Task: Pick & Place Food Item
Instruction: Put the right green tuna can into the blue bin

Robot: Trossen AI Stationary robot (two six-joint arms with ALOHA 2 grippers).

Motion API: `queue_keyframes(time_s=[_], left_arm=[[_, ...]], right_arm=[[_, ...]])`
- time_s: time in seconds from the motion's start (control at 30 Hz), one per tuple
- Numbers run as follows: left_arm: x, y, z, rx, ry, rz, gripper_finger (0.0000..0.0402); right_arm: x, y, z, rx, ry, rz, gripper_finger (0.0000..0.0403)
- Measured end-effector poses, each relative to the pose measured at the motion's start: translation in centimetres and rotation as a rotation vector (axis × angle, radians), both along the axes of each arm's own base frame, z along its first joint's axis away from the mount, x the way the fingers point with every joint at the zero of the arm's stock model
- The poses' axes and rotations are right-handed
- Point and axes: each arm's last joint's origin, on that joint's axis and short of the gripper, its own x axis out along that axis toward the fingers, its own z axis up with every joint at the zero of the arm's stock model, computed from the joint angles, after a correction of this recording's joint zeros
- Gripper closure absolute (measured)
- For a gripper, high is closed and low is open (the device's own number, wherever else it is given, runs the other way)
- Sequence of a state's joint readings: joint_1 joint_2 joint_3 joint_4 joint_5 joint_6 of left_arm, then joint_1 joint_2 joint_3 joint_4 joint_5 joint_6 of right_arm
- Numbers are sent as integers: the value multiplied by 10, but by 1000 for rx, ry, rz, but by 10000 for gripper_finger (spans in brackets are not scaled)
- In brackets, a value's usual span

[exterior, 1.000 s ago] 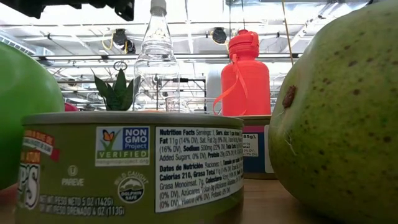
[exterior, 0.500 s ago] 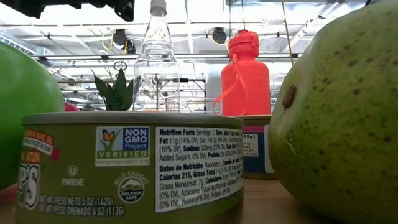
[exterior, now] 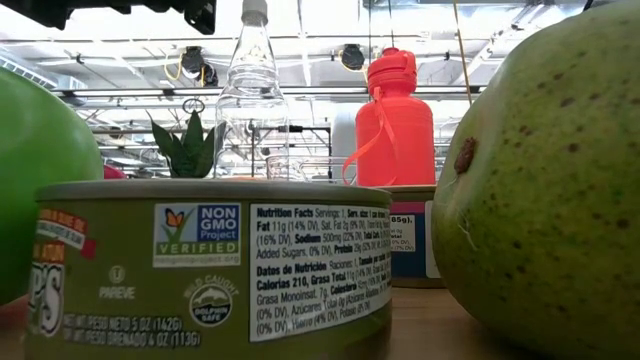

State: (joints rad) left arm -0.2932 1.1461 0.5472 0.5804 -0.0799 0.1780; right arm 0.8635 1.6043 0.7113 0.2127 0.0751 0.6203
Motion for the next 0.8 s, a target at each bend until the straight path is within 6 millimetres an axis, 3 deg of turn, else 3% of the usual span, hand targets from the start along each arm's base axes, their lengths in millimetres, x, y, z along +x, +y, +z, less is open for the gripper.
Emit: queue_keyframes(time_s=[0.27,0.37,0.67,0.8], left_arm=[[0,-2,0,-13,8,-7,350],[9,-10,4,1,45,-25,350],[71,-67,20,105,224,-85,350],[92,-90,10,93,328,-111,350]], right_arm=[[-4,-8,-7,-67,99,-44,403],[-6,-10,-10,-88,147,-67,403],[-7,-10,-6,-75,126,-60,403],[-8,-11,7,-55,60,-49,403]])
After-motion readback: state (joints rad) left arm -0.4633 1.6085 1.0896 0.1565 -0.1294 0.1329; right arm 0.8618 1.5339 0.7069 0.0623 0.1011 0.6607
